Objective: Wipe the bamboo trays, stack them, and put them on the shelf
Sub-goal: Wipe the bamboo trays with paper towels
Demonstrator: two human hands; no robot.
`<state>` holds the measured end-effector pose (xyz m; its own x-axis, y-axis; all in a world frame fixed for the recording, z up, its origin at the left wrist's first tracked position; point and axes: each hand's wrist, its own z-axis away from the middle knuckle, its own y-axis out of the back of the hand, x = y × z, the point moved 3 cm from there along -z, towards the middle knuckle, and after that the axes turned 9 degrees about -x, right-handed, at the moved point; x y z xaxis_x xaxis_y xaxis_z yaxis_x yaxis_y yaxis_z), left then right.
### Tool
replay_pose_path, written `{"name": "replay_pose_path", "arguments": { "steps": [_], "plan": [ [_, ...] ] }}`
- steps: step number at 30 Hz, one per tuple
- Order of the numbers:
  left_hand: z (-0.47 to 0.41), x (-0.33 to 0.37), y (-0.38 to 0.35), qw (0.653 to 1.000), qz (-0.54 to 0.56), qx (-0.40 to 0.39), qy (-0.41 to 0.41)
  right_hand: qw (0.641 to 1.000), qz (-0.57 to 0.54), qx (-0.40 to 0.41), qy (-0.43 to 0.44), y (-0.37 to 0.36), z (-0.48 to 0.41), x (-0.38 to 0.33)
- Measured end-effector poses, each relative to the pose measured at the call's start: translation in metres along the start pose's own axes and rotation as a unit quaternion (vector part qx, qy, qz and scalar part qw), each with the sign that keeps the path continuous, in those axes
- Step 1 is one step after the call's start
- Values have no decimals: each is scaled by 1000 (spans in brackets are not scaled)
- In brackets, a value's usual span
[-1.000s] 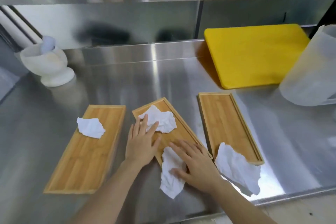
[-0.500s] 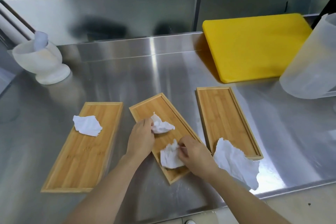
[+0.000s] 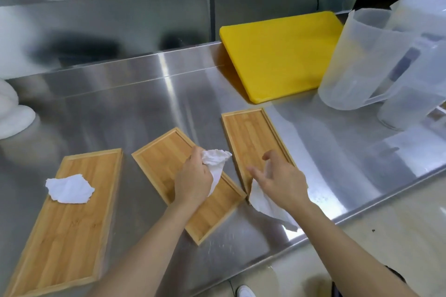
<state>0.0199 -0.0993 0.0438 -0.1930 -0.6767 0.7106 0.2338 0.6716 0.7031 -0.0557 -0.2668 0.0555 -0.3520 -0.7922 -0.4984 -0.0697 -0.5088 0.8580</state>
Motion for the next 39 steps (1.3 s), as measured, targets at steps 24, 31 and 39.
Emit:
{"name": "replay_pose_path", "arguments": {
  "steps": [24, 31, 39],
  "plan": [
    [22, -114, 82, 973, -9, 118, 197, 986, -28, -75, 145, -37, -32, -64],
    [49, -182, 145, 941, 36, 191, 278, 964, -82, -146, 207, -87, -36, -138],
    [46, -200, 165, 955, -56, 103, 274, 948, -31, -166, 270, -123, -38, -186]
  ]
}}
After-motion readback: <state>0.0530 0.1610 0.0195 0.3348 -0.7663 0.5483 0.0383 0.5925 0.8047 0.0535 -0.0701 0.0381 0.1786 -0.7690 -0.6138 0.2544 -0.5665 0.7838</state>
